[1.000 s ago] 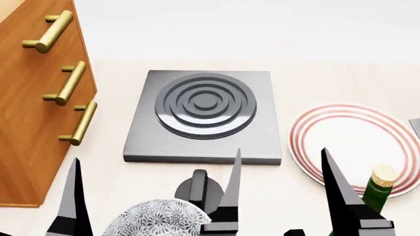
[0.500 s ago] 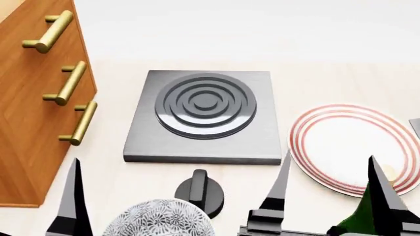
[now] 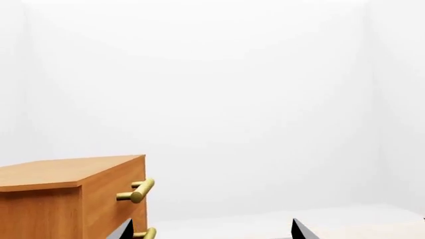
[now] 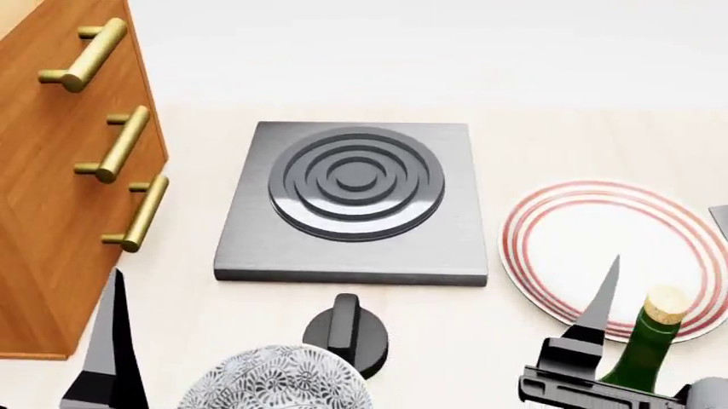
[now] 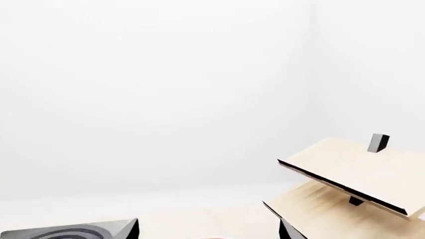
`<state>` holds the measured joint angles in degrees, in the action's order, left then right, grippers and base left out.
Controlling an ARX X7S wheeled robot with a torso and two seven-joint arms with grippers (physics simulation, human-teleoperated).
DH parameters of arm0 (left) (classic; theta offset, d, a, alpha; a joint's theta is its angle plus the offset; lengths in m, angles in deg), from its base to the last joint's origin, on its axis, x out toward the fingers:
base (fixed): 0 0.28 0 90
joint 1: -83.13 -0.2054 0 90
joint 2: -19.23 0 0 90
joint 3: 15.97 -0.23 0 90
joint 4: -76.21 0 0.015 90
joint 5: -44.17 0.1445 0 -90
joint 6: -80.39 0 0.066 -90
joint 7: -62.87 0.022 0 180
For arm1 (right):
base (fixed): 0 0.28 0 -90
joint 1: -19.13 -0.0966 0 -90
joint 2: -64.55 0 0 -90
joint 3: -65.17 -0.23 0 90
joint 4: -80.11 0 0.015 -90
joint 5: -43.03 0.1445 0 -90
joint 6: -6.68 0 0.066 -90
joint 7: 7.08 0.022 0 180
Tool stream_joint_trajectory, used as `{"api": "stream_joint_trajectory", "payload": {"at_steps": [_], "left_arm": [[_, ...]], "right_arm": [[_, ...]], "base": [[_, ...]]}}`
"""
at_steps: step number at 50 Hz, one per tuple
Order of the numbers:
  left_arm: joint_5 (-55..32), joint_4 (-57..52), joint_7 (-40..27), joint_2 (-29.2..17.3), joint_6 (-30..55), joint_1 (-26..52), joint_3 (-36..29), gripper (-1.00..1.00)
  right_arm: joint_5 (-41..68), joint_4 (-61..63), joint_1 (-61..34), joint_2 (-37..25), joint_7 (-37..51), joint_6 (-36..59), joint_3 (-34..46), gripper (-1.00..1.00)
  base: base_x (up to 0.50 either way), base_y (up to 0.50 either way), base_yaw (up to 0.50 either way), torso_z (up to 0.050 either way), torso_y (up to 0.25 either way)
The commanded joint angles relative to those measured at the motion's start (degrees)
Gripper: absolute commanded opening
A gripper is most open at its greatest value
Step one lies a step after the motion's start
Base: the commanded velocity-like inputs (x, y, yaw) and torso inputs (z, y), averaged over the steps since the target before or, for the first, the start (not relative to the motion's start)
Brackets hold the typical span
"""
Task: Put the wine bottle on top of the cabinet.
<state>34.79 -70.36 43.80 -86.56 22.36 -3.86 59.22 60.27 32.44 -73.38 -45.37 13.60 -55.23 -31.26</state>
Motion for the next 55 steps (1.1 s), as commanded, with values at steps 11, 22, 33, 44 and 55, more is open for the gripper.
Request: {"api": "stream_joint_trajectory", "payload": {"at_steps": [11,22,33,44,55], "left_arm": [[-1.44,-0.17,-1.51,-1.01,-0.02,0.36,-0.24,1.00],[-2.15,0.42,-2.14,-1.54,-0.61,0.38,-0.34,1.00],[-2.41,0.59,-2.76,-2.07,-0.86,0.48,-0.93,1.00],[-2.86,0.59,-3.35,-2.54,-0.80,0.69,-1.21,1.00],[-3.00,0.82,-3.92,-3.00,-1.10,0.83,-1.69,1.00]], "right_arm": [[-0.93,-9.05,-5.45,-0.10,-0.82,-0.30,3.02,1.00],[-0.74,-10.80,-5.76,0.08,-0.75,-0.83,2.95,1.00],[-1.12,-12.77,-2.16,1.24,-0.92,-4.88,2.95,1.00],[-1.15,-13.66,-1.55,1.65,-0.92,-6.29,3.35,1.00],[-0.16,-13.51,-1.00,1.85,-1.03,-6.80,3.07,-1.00]], "base": [[0.00,0.00,0.00,0.000,0.000],[0.00,0.00,0.00,0.000,0.000],[0.00,0.00,0.00,0.000,0.000],[0.00,0.00,0.00,0.000,0.000],[0.00,0.00,0.00,0.000,0.000]]}}
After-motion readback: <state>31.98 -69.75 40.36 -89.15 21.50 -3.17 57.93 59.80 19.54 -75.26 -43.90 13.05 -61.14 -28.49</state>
